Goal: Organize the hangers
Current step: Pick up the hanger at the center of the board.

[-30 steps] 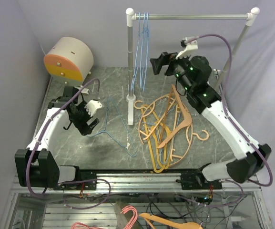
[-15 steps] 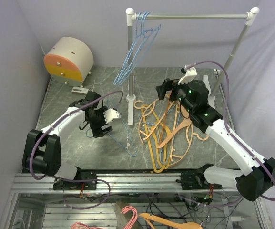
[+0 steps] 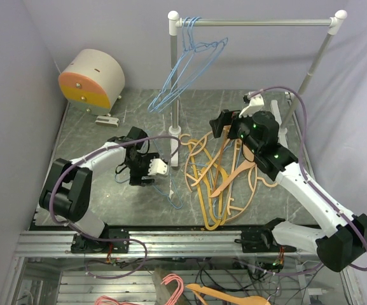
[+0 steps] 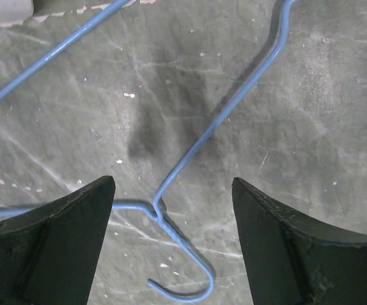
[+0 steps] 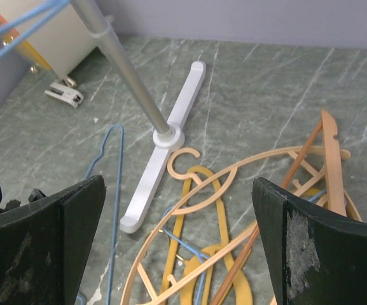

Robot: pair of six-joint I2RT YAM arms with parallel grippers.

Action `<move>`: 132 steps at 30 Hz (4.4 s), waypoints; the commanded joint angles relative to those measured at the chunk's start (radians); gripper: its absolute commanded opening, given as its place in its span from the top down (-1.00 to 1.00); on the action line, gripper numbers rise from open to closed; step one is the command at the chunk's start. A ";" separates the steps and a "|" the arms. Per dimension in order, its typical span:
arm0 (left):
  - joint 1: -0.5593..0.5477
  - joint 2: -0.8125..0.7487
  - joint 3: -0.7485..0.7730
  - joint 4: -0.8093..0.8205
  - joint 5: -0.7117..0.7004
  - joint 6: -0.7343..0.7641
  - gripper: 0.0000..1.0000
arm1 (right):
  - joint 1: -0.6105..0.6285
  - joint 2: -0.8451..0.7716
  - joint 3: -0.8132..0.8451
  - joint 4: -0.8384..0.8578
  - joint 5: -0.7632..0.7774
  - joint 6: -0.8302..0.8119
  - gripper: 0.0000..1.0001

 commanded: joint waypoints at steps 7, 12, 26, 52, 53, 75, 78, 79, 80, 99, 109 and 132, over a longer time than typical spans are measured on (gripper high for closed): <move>-0.059 0.063 -0.016 0.076 -0.040 0.097 -0.48 | -0.007 -0.036 -0.089 0.012 -0.033 0.035 -1.00; -0.089 0.065 -0.063 0.091 -0.088 0.086 -0.28 | -0.036 -0.024 -0.141 0.034 -0.076 0.070 -1.00; -0.146 0.030 -0.136 0.119 -0.138 0.052 0.87 | -0.036 0.035 -0.323 0.147 -0.253 0.179 -0.99; -0.156 -0.221 0.067 -0.359 -0.073 0.089 0.86 | 0.439 0.430 -0.237 0.306 -0.512 -0.050 -0.96; -0.156 -0.220 0.070 -0.357 -0.069 0.089 0.86 | 0.449 0.449 -0.228 0.314 -0.518 -0.046 -0.95; -0.156 -0.205 0.103 -0.348 -0.039 0.076 0.86 | 0.476 0.556 -0.194 0.330 -0.458 -0.014 -0.29; -0.156 -0.197 0.125 -0.345 -0.028 0.069 0.86 | 0.476 0.555 -0.187 0.322 -0.461 -0.014 -0.03; -0.156 -0.194 0.135 -0.349 -0.024 0.068 0.86 | 0.476 0.559 -0.180 0.316 -0.461 -0.011 -0.03; -0.156 -0.191 0.145 -0.353 -0.018 0.069 0.86 | 0.476 0.564 -0.174 0.313 -0.463 -0.010 -0.06; -0.158 -0.160 0.195 -0.393 -0.018 0.084 0.86 | 0.502 0.466 -0.218 0.316 -0.143 -0.108 -0.27; -0.159 -0.150 0.230 -0.394 -0.022 0.087 0.86 | 0.517 0.509 -0.194 0.317 -0.156 -0.090 1.00; -0.163 -0.220 1.306 -0.249 -0.293 -0.788 -0.97 | 0.740 -0.179 -0.383 -0.035 0.081 0.096 1.00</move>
